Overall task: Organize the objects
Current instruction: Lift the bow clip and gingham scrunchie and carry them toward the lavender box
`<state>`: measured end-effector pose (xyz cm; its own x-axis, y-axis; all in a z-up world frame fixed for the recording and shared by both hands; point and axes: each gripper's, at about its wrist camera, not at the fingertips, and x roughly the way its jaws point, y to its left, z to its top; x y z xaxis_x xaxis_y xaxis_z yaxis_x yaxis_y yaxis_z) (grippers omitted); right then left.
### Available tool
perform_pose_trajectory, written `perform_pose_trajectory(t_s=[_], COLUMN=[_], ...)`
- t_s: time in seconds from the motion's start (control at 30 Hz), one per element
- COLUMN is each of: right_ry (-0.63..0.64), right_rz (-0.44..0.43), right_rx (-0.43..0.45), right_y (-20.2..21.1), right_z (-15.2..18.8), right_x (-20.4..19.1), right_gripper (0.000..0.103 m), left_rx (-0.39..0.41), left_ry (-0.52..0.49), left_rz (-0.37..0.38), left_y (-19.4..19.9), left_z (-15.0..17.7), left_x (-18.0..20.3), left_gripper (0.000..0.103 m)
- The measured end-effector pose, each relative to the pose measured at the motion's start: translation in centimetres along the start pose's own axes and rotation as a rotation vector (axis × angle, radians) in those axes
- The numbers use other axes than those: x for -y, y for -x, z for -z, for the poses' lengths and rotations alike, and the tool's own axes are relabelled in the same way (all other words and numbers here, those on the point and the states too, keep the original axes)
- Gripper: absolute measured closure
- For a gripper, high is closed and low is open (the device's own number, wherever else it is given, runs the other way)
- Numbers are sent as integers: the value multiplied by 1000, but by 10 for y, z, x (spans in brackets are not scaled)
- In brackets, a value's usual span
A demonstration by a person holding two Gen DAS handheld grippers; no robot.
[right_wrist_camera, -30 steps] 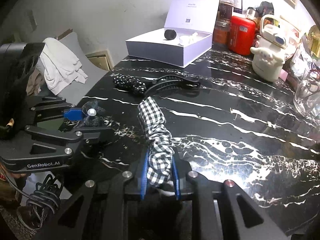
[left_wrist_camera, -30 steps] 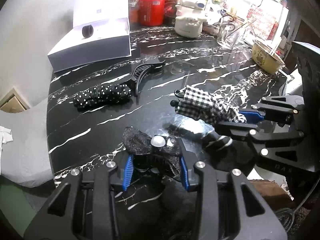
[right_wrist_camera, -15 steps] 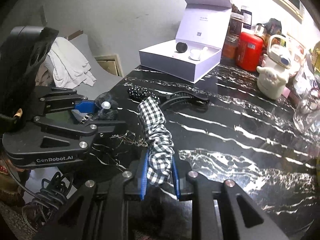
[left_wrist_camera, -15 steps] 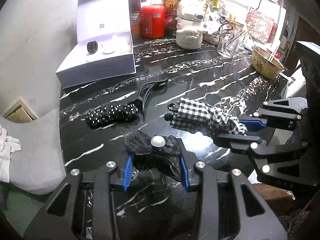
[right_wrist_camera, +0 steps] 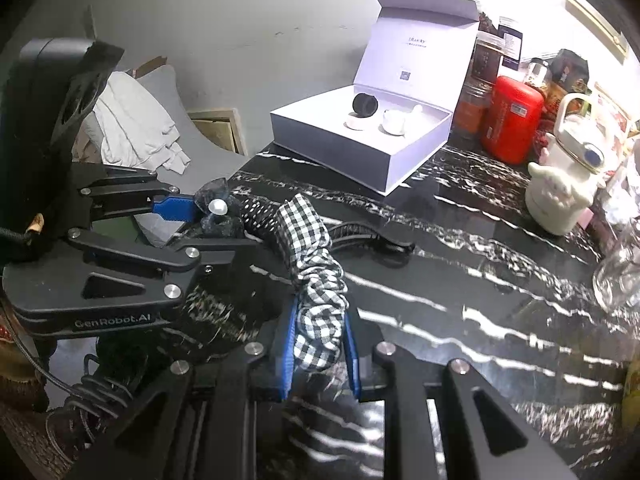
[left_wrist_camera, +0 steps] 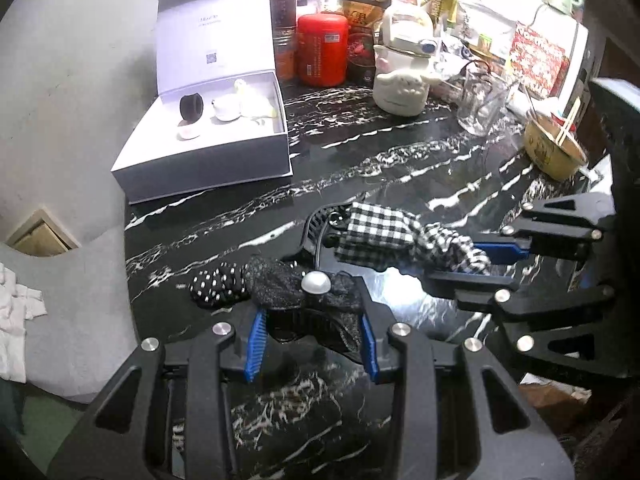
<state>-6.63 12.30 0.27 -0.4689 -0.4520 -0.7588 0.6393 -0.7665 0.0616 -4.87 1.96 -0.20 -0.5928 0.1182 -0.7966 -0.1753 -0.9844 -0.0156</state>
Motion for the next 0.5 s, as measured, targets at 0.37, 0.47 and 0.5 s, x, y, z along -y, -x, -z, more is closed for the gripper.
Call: perform_pose_trajectory(t_s=[0.37,0.47,0.5], right_ry=[27,25,26], right_rz=[-42,-58,-57], right_rx=[8,6,5], right_y=[-27,-37,-39], right_z=[-40,-50,-53], right_x=[29,38,40], right_gripper=[82,82,82], left_rx=[0,-7,-7], left_ry=[28,33,32], left_rz=[-49,-53,-59], left_y=[-17,-24,-27], left_z=[-43,-54,-58], left_x=[-20,-27,-30], left_gripper=[67,67,67])
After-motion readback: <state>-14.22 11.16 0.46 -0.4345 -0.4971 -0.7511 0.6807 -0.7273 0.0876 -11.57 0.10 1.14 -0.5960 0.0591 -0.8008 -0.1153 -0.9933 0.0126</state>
